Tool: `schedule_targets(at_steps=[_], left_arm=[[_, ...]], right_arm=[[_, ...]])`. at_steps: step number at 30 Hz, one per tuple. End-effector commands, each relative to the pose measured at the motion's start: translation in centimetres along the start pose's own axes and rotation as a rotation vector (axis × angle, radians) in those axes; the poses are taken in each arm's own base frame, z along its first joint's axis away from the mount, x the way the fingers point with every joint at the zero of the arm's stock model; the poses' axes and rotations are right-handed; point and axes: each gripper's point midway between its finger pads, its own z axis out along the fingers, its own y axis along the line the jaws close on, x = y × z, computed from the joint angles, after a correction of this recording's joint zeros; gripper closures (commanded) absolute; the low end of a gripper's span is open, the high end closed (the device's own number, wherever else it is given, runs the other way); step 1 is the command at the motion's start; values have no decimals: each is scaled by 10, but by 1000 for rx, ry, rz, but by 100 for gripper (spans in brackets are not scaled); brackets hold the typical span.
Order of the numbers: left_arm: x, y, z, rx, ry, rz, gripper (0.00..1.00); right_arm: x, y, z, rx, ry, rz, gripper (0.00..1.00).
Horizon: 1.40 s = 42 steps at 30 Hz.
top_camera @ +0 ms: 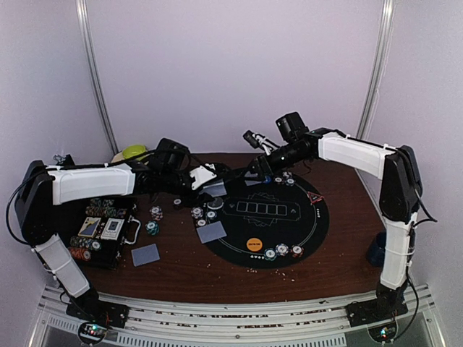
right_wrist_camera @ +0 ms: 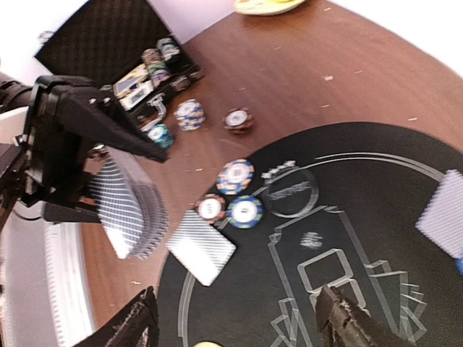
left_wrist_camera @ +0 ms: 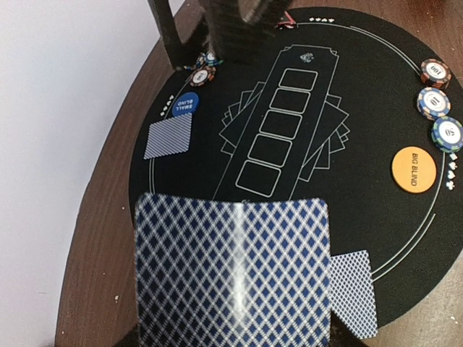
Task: Distribute texas hold em gaming equipment
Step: Pick up the poker card from the face-down deck piles.
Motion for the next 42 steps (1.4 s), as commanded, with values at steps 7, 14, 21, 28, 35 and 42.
schedule_targets(at_steps=[7, 14, 21, 28, 35, 42], left_arm=[[-16, -12, 2, 57, -38, 36, 96], [-18, -18, 4, 75, -40, 40, 96], [-19, -25, 4, 102, -45, 49, 96], [-19, -25, 4, 102, -45, 51, 96], [-18, -25, 4, 96, -42, 54, 96], [-16, -24, 5, 92, -37, 54, 96]], right_arm=[[9, 47, 40, -256, 16, 67, 25], [9, 59, 52, -290, 34, 72, 25], [11, 52, 73, -280, 53, 117, 26], [19, 35, 79, -222, 72, 132, 37], [18, 19, 60, -184, 47, 128, 48], [22, 27, 55, -226, 61, 116, 62]])
